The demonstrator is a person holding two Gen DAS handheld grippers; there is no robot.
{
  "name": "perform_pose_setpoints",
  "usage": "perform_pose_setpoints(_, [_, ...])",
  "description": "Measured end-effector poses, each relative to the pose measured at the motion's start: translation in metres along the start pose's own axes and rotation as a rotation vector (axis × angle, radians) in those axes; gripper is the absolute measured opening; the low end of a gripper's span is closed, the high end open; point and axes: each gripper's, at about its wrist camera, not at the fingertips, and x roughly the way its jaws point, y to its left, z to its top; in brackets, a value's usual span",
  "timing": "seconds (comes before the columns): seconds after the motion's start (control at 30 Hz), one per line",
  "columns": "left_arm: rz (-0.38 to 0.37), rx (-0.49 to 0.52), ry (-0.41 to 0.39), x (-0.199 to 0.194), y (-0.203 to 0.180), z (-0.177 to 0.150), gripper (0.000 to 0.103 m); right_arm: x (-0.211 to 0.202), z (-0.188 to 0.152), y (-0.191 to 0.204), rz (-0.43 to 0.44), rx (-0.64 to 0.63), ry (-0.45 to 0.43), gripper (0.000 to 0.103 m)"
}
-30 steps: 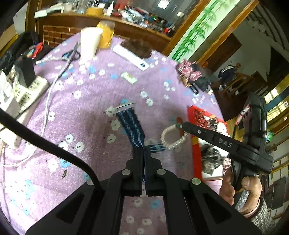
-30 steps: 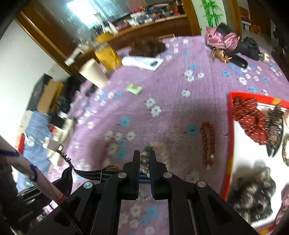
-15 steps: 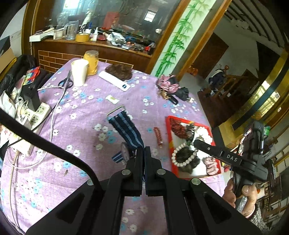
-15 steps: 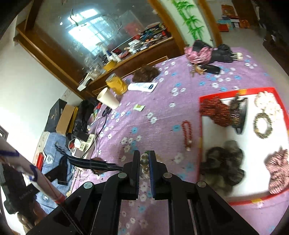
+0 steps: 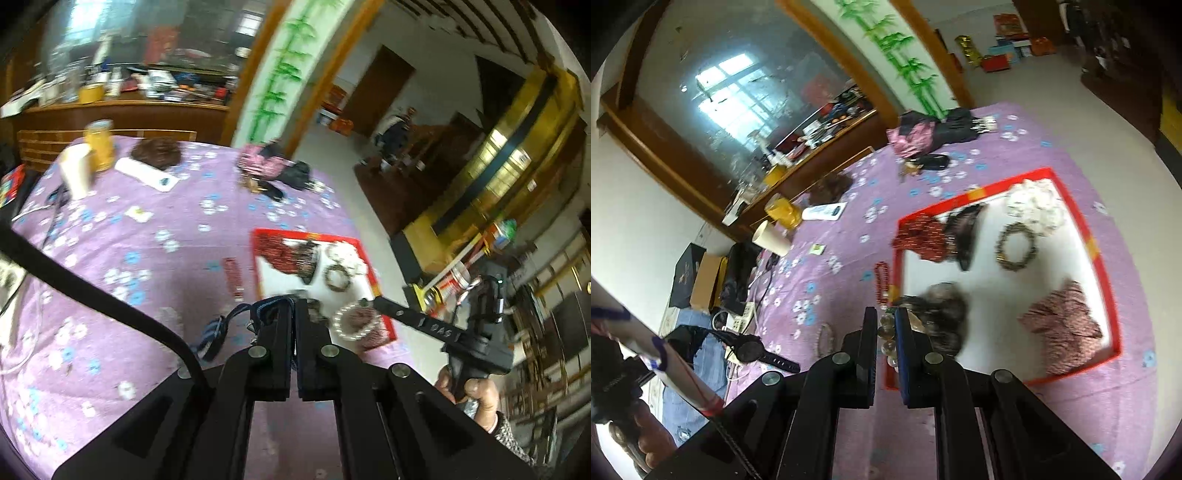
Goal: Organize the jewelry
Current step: 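Carry the ribbon and pearl bracelet into the tray and open both grippers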
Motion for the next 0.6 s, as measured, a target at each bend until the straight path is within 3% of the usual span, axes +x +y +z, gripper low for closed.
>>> perform_pose_setpoints(0.23, [-0.076,0.069,0.088,0.059,-0.052,0.009,0.001,-0.001,-0.009,-0.034,-0.024,0.028,0.022,0.009])
perform_pose_setpoints(0.6, [-0.133,0.128,0.196,0.145,-0.103,0.023,0.001,0.012,-0.02,-0.077,-0.027,0.083,0.062,0.009])
